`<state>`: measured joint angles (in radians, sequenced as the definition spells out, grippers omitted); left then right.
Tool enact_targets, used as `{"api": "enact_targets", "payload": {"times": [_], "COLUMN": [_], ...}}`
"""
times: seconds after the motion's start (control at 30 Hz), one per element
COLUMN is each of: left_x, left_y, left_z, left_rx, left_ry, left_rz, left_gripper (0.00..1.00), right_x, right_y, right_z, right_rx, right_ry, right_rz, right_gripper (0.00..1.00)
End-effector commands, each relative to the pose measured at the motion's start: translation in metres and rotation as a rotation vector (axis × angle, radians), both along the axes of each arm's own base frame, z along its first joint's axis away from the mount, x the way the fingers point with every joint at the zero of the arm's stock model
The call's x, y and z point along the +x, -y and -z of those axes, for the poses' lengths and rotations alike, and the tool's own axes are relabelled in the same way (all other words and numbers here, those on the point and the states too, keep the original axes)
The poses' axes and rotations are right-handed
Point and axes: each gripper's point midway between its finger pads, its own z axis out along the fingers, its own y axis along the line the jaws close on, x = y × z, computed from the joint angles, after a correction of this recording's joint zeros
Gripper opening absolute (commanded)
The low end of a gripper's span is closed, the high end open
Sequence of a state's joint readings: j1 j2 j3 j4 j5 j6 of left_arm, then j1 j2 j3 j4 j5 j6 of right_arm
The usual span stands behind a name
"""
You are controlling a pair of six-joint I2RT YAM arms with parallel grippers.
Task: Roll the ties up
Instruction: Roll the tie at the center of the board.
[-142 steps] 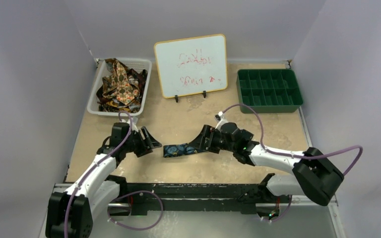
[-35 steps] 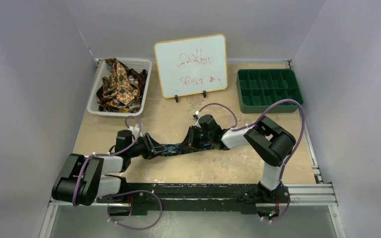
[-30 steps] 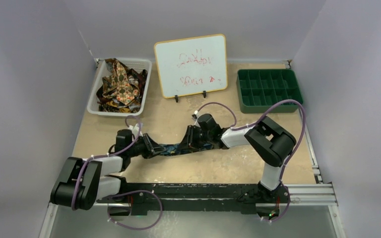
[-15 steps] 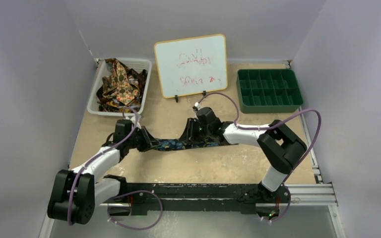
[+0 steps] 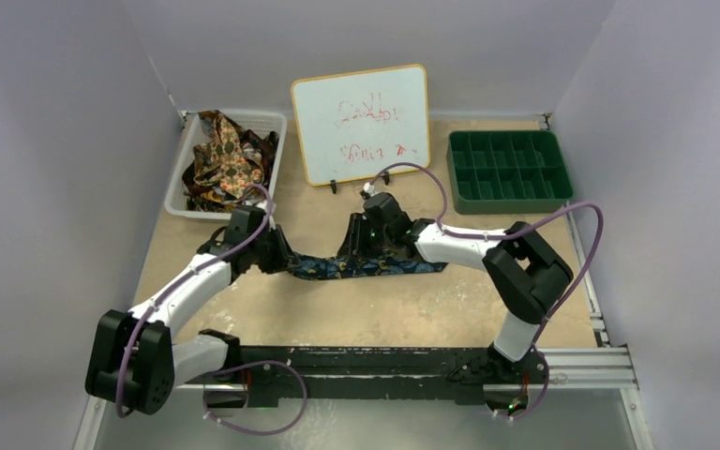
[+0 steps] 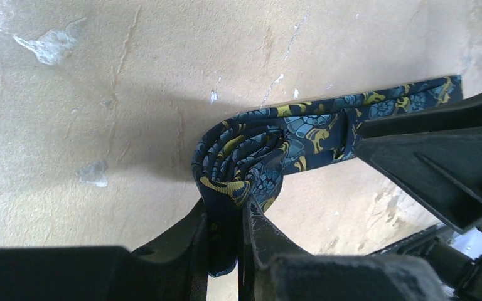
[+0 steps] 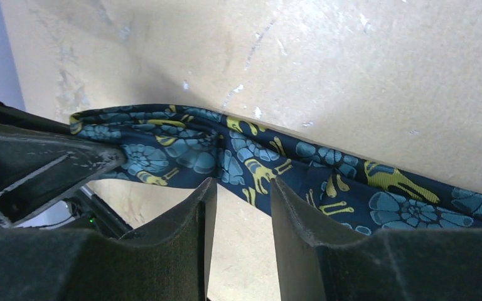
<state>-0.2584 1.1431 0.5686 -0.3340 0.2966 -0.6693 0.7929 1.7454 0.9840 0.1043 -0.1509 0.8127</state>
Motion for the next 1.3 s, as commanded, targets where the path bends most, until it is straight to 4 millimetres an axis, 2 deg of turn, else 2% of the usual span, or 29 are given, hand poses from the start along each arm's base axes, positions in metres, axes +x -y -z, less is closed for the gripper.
{"api": "enact_targets", "payload": {"times": [0.0, 0.1, 0.37, 0.67, 0.93, 1.03, 1.27], "left_x": [0.01, 0.011, 0.012, 0.012, 0.016, 0.014, 0.018], "left_y": [-0.008, -0.006, -0.008, -0.011, -0.013, -0.013, -0.019], "left_z": [-0.01, -0.013, -0.021, -0.026, -0.031, -0.031, -0.04], "left_rx": [0.131, 0.162, 0.203, 0.268, 0.347, 0.425, 0.579], "left_ry": [0.022, 0.016, 0.027, 0.034, 0.057, 0.055, 0.082], "left_rz": [-0.005, 0.012, 0.006, 0.01, 0.016, 0.021, -0.006], "left_gripper": [0.0, 0.0, 0.0, 0.0, 0.0, 0.0, 0.0], "right_x": [0.002, -0.002, -0.018, -0.015, -0.014, -0.013, -0.002], "right_y": [-0.022, -0.033, -0.063, -0.072, -0.081, -0.075, -0.042], "right_z": [-0.02, -0.017, -0.018, 0.009, 0.014, 0.013, 0.003], "right_rx": [0.079, 0.117, 0.207, 0.18, 0.19, 0.15, 0.068], "right_ry": [0.027, -0.002, -0.049, -0.107, -0.125, -0.123, -0.062], "right_rz": [-0.064, -0.083, -0.162, -0.158, -0.188, -0.166, -0.033], "right_gripper": [0.39, 0.34, 0.29, 0.22, 0.18, 0.17, 0.21]}}
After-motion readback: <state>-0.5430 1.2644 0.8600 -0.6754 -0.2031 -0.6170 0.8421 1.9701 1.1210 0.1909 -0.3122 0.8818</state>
